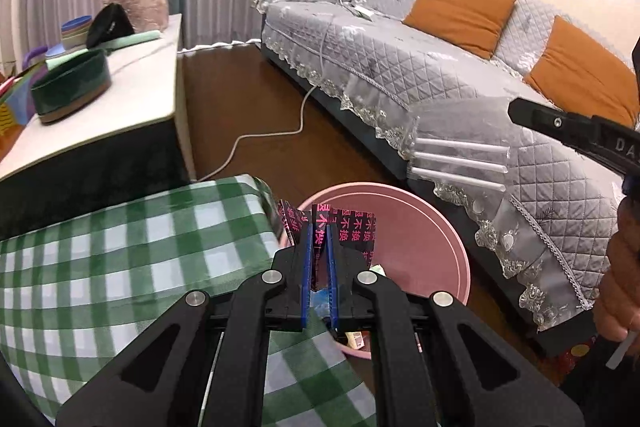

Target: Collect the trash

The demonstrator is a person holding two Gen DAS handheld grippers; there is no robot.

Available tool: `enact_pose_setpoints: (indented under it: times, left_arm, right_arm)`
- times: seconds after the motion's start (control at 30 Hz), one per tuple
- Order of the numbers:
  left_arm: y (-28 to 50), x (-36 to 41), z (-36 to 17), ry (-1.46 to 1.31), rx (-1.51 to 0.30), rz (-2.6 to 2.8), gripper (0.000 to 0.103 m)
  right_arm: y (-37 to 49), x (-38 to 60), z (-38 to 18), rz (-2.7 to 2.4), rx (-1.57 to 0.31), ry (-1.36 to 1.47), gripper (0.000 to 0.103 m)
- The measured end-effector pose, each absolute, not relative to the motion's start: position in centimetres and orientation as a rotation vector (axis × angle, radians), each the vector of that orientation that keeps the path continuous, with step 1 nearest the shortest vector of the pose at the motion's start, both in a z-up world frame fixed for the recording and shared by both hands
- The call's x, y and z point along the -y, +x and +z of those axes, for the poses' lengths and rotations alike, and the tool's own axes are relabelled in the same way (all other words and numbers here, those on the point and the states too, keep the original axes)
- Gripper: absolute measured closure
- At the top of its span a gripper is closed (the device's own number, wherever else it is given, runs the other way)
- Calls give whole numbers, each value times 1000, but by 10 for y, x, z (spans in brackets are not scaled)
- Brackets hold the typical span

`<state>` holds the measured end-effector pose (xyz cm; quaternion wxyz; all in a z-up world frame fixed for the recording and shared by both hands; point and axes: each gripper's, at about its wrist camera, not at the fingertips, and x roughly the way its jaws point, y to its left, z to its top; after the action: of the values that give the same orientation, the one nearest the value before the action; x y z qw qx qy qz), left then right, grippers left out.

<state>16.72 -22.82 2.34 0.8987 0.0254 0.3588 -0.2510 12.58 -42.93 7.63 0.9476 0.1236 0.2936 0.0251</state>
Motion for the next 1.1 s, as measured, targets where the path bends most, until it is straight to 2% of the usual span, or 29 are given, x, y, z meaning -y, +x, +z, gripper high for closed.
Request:
enact_pose_setpoints:
  times: [0.13, 0.17, 0.2, 0.23, 0.27, 0.3, 0.43, 0.5, 0.6, 0.67, 0.7, 0.77, 0.87, 1.1]
  left_arm:
    - [173, 244, 16, 72, -757, -544, 96]
    - [175, 248, 14, 71, -769, -555, 95]
    - [178, 251, 12, 63, -782, -566, 86]
    - [179, 252, 12, 56, -789, -568, 78]
    - [179, 252, 11, 51, -786, -565, 62]
    - [178, 251, 11, 48, -778, -556, 59]
    - [172, 246, 8, 42, -785, -553, 58]
    - [168, 240, 10, 41, -779, -546, 54]
    - [158, 225, 18, 30, -758, -519, 41]
    - [148, 213, 28, 24, -734, -500, 39]
    - [145, 209, 32, 23, -726, -495, 32]
    - [130, 195, 44, 17, -687, -469, 26]
    - [109, 174, 58, 22, -632, -409, 13]
    - [60, 113, 73, -59, -614, -316, 9]
  right_arm:
    - [132, 429, 70, 34, -628, 244, 98]
    - [133, 431, 68, 21, -634, 243, 85]
    - [134, 432, 67, 8, -634, 244, 75]
    - [133, 436, 66, -13, -628, 252, 53]
    - [133, 438, 66, -20, -626, 260, 48]
    - [133, 441, 65, -21, -626, 269, 48]
    - [134, 444, 64, -37, -631, 268, 48]
    - [133, 445, 64, -43, -630, 270, 44]
    - [127, 444, 68, -57, -611, 271, 26]
    - [124, 442, 71, -71, -601, 266, 11]
    - [121, 441, 73, -77, -596, 260, 9]
    - [115, 439, 76, -87, -589, 252, 5]
    - [106, 434, 80, -89, -594, 252, 5]
    - [65, 409, 111, -115, -617, 265, 5]
